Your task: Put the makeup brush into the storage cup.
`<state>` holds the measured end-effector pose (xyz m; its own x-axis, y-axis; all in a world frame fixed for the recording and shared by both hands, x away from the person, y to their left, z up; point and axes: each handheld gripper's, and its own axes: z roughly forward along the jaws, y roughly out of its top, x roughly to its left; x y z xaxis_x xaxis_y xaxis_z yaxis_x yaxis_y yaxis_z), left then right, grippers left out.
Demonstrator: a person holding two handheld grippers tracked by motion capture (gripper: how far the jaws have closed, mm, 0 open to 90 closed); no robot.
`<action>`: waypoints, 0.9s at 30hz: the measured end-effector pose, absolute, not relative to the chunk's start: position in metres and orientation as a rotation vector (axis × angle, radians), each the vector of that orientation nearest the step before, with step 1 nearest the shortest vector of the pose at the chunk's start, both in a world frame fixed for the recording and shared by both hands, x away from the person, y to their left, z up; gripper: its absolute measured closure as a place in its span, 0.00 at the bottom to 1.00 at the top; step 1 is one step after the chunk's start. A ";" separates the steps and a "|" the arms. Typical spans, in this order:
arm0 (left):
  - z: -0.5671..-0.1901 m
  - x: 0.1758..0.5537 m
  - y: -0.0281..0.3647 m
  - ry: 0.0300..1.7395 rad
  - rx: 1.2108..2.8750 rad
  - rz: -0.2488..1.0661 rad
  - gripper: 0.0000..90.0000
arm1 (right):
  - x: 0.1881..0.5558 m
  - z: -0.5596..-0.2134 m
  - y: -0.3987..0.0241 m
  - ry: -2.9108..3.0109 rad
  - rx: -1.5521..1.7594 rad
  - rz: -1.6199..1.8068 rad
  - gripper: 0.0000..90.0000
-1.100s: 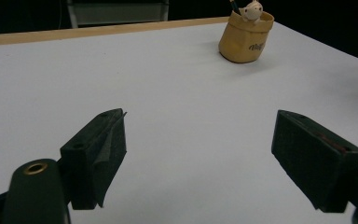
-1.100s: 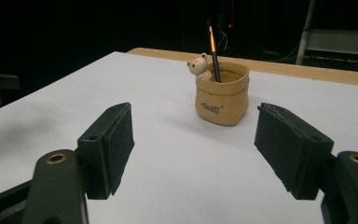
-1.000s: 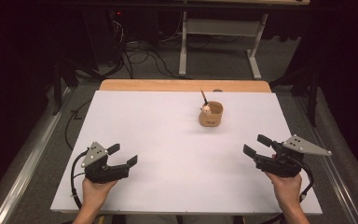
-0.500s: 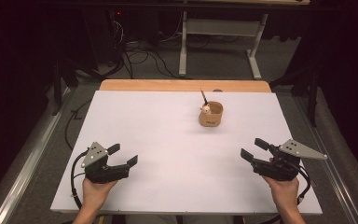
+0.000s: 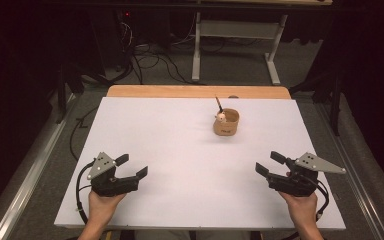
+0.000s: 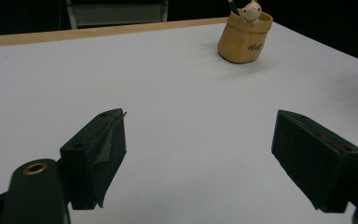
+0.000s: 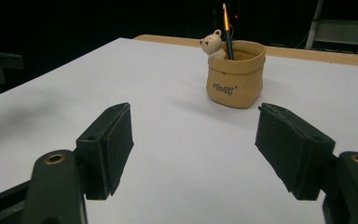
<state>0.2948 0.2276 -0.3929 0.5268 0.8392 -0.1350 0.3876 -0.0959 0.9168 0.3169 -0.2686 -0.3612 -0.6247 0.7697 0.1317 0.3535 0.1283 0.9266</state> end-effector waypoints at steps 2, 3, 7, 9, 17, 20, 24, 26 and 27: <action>-0.393 0.295 0.228 1.043 1.700 0.528 0.20 | 0.317 -0.362 -0.268 2.039 1.086 1.494 0.32; -0.393 0.295 0.228 1.043 1.700 0.528 0.20 | 0.316 -0.362 -0.268 2.039 1.086 1.494 0.32; -0.393 0.295 0.228 1.042 1.700 0.528 0.20 | 0.317 -0.365 -0.266 2.048 1.082 1.482 0.32; -0.393 0.295 0.227 1.042 1.700 0.528 0.20 | 0.317 -0.366 -0.265 2.053 1.086 1.475 0.32; -0.393 0.294 0.228 1.042 1.695 0.529 0.20 | 0.317 -0.373 -0.264 2.062 1.086 1.456 0.32; -0.393 0.294 0.228 1.042 1.696 0.529 0.20 | 0.317 -0.374 -0.264 2.063 1.090 1.448 0.32; -0.393 0.294 0.227 1.041 1.696 0.529 0.20 | 0.317 -0.377 -0.263 2.072 1.089 1.436 0.32; -0.392 0.294 0.227 1.040 1.696 0.529 0.20 | 0.317 -0.379 -0.263 2.066 1.094 1.438 0.32; -0.392 0.294 0.227 1.040 1.696 0.528 0.20 | 0.317 -0.379 -0.264 2.063 1.099 1.441 0.32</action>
